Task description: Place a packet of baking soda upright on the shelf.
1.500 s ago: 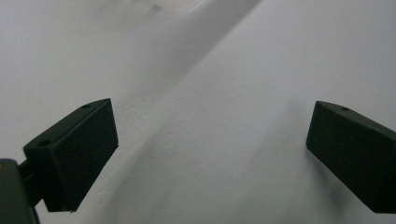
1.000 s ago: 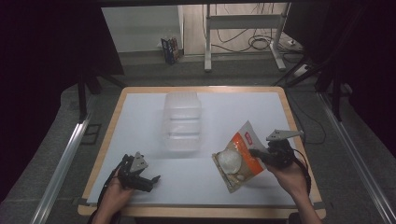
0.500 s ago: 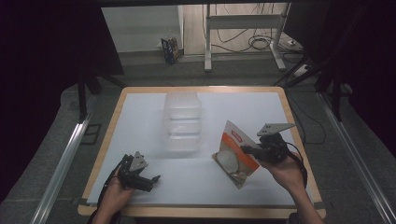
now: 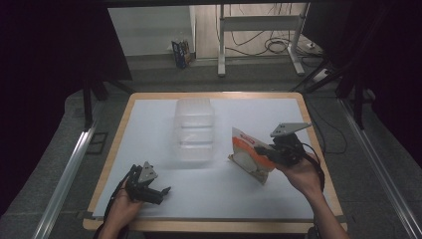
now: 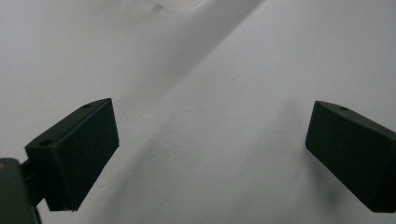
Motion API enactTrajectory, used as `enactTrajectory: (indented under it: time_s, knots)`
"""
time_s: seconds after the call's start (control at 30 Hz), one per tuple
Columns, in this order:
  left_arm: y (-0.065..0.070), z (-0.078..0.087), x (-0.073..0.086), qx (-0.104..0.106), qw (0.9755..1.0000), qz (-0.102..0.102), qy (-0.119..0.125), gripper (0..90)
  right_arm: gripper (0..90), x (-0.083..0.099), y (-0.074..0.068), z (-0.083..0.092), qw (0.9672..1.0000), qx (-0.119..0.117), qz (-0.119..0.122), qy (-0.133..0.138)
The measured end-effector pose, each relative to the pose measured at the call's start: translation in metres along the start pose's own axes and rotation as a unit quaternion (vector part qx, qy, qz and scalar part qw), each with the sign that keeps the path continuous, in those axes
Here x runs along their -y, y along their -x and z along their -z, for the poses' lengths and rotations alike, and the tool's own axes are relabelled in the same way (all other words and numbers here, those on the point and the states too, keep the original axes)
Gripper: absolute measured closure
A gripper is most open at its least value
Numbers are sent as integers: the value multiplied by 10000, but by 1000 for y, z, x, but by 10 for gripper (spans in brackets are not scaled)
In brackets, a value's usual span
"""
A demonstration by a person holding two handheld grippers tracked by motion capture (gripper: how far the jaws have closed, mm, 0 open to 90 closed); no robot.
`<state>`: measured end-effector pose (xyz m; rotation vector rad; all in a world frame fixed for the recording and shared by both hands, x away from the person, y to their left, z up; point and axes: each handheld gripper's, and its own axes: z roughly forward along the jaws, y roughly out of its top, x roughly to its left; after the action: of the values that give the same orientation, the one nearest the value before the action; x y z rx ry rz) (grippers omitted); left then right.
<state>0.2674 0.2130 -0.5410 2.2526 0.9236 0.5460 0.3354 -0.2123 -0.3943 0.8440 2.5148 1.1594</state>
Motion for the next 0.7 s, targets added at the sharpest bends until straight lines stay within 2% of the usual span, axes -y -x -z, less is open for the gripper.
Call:
enactTrajectory:
  time_s: [0.13,0.37,0.57,0.7]
  knots:
    - [0,0,0,1,10000,1,-3,26,884,-7,2,-1,10000,22,33,26]
    - [0,0,0,3,10000,1,-5,26,884,-21,4,-6,9999,-78,47,111]
    - [0,0,0,-1,10000,2,-7,27,884,-38,7,-13,9997,-179,31,155]
    - [0,0,0,-4,10000,-21,-21,28,884,-53,9,-17,9998,-116,75,151]
